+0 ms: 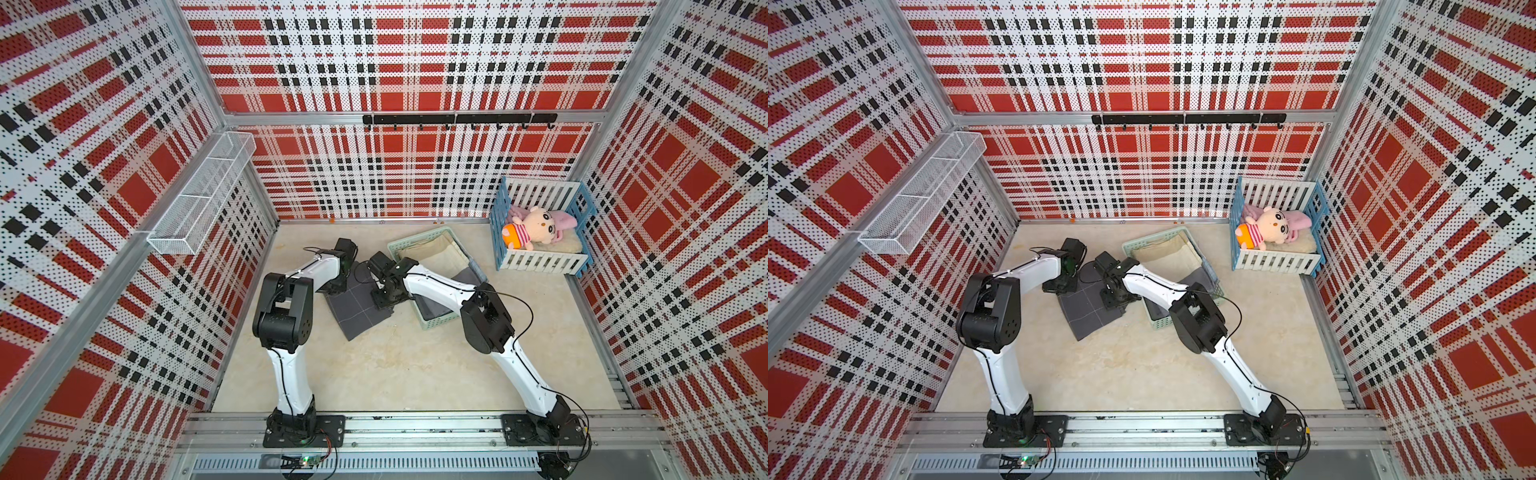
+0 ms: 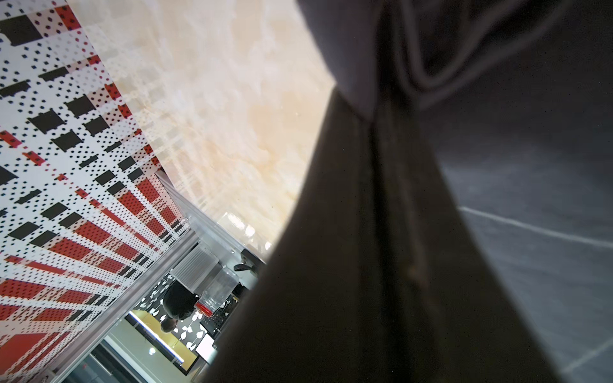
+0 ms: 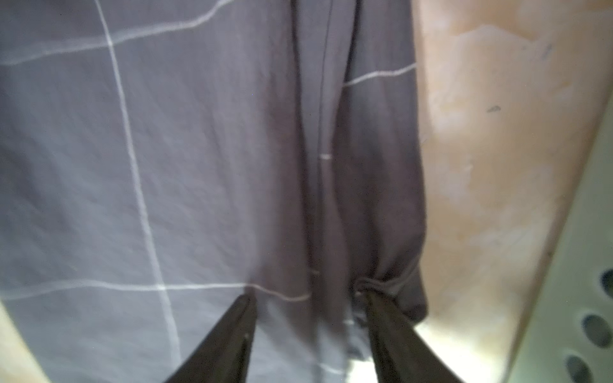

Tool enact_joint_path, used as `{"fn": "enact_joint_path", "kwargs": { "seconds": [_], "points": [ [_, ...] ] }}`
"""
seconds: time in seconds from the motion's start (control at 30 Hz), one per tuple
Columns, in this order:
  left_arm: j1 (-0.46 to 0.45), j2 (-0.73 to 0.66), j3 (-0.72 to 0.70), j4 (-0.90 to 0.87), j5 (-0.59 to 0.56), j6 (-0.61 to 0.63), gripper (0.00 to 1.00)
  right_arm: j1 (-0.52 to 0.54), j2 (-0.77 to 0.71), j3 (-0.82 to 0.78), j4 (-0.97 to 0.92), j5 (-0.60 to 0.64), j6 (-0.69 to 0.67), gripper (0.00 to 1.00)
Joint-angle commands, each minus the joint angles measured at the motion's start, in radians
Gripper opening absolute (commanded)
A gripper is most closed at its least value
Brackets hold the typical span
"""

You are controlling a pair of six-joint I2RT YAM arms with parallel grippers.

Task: Put the folded pillowcase in the basket
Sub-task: Pick up the pillowcase at the center of the board.

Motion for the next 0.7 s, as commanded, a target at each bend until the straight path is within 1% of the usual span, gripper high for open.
{"fn": "enact_joint_path", "kwargs": {
  "seconds": [0.0, 0.03, 0.07, 0.1, 0.2, 0.27, 0.3, 0.37, 0.43, 0.47, 0.53, 0.6, 0.63, 0.67],
  "points": [
    [0.01, 0.001, 0.029, -0.013, -0.011, -0.006, 0.0, 0.002, -0.015, -0.081, -0.037, -0.01, -0.006, 0.41],
    [0.011, 0.001, 0.032, -0.013, -0.01, -0.006, 0.0, 0.002, -0.01, -0.081, -0.049, -0.006, -0.007, 0.36],
    [0.011, 0.001, 0.035, -0.014, -0.01, -0.006, 0.0, 0.002, -0.009, -0.083, -0.052, -0.004, -0.003, 0.33],
    [0.011, 0.001, 0.037, -0.015, -0.008, -0.006, 0.0, 0.002, -0.007, -0.085, -0.052, -0.002, -0.003, 0.33],
    [0.007, 0.005, 0.04, -0.016, -0.007, -0.007, 0.0, 0.002, -0.014, -0.085, -0.054, 0.025, 0.008, 0.23],
    [0.005, 0.005, 0.037, -0.016, -0.008, -0.006, 0.0, 0.002, -0.013, -0.071, -0.068, 0.043, 0.008, 0.12],
    [0.005, 0.007, 0.037, -0.016, -0.009, -0.007, 0.0, 0.002, -0.014, -0.066, -0.07, 0.044, 0.006, 0.09],
    [0.004, 0.005, 0.035, -0.016, -0.013, -0.004, 0.0, 0.002, -0.022, -0.052, -0.089, 0.049, 0.007, 0.09],
    [0.005, 0.001, 0.03, -0.016, -0.024, 0.001, 0.0, 0.004, -0.056, -0.063, -0.092, 0.065, 0.016, 0.13],
    [0.007, -0.001, 0.027, -0.015, -0.026, 0.001, 0.0, 0.004, -0.071, -0.073, -0.092, 0.074, 0.021, 0.12],
    [0.016, -0.005, 0.025, -0.015, -0.015, -0.003, 0.0, 0.003, -0.099, -0.109, -0.084, 0.084, 0.03, 0.08],
    [0.02, -0.004, 0.025, -0.013, -0.004, -0.004, 0.0, 0.001, -0.098, -0.128, -0.081, 0.07, 0.029, 0.01],
    [0.022, -0.002, 0.027, -0.012, -0.003, -0.003, 0.0, 0.001, -0.09, -0.135, -0.079, 0.052, 0.017, 0.03],
    [0.021, -0.001, 0.028, -0.012, -0.004, -0.002, 0.0, 0.002, -0.082, -0.126, -0.093, 0.049, 0.017, 0.09]
  ]
}}
